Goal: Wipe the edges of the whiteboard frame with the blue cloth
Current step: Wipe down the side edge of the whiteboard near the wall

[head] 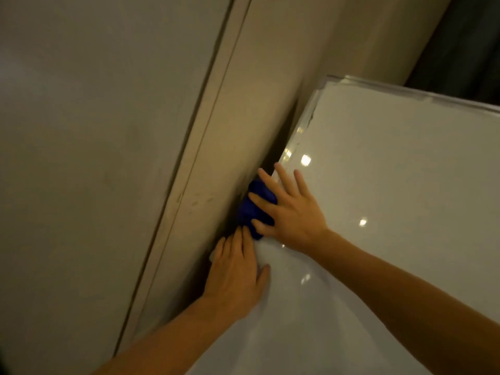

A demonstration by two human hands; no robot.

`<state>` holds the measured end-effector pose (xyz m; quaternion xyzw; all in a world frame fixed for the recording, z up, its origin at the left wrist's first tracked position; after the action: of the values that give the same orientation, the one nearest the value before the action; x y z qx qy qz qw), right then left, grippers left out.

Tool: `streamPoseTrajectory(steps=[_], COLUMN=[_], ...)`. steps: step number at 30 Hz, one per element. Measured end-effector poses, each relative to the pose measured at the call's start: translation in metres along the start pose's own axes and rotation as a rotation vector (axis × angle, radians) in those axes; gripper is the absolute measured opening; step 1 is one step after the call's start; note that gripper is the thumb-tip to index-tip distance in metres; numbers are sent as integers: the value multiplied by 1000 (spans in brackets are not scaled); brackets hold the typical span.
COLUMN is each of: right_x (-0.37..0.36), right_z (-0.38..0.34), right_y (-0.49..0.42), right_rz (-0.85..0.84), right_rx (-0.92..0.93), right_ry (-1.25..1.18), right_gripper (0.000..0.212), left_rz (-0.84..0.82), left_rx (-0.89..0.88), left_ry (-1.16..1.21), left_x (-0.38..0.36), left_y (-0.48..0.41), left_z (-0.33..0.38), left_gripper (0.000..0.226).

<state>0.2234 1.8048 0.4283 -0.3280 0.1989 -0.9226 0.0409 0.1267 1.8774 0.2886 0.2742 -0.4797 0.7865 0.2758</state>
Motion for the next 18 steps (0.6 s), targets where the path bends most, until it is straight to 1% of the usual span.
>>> streamPoseTrajectory(steps=[1, 2, 4, 5, 6, 7, 9, 10, 12, 13, 15, 16, 18], right_x=[6, 13, 23, 22, 18, 13, 4, 3, 9, 13, 23, 26, 24], right_z=[20, 40, 67, 71, 67, 57, 39, 36, 44, 49, 56, 54, 42], right_y=[-12, -24, -40, -42, -39, -32, -13, -9, -19, -28, -39, -41, -36], right_rz=[-14, -23, -22, -22, -36, -58, -63, -38, 2, 5, 23, 38, 28], right_rx=[-21, -89, -304, -355, -321, -226, -43, -9, -19, -56, -137, -141, -33], right_ry=[66, 115, 126, 93, 51, 13, -41, -54, -1, 46, 95, 84, 20], right_gripper=[58, 59, 64, 65, 64, 62, 64, 64, 62, 60, 55, 53, 54], left_rz=[4, 7, -25, -62, -103, -130, -107, -89, -109, -143, -218, -247, -265], left_rx=[-5, 3, 49, 79, 120, 168, 262, 301, 361, 378, 397, 414, 436], left_ry=[14, 39, 138, 204, 302, 430, 613, 672, 832, 906, 977, 983, 974], left_x=[1, 2, 5, 7, 8, 10, 13, 14, 17, 19, 20, 22, 22], left_y=[-5, -12, -30, -40, -48, -57, -76, -84, -96, -100, -103, -103, -106], left_z=[1, 2, 4, 6, 8, 10, 14, 15, 16, 15, 13, 12, 8], left_gripper=[76, 73, 68, 65, 60, 52, 37, 36, 39, 42, 48, 49, 46])
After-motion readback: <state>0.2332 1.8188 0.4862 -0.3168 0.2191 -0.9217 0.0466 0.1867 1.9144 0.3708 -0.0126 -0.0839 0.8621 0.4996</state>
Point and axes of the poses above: each hand's wrist, its own y-axis away from the middle knuckle, its own x-axis out of the back of the hand, z = x × y, the point moved 1 cm from there along -y, towards the middle knuckle, and after that the axes turned 3 degrees about -y, right-handed, at the moved point
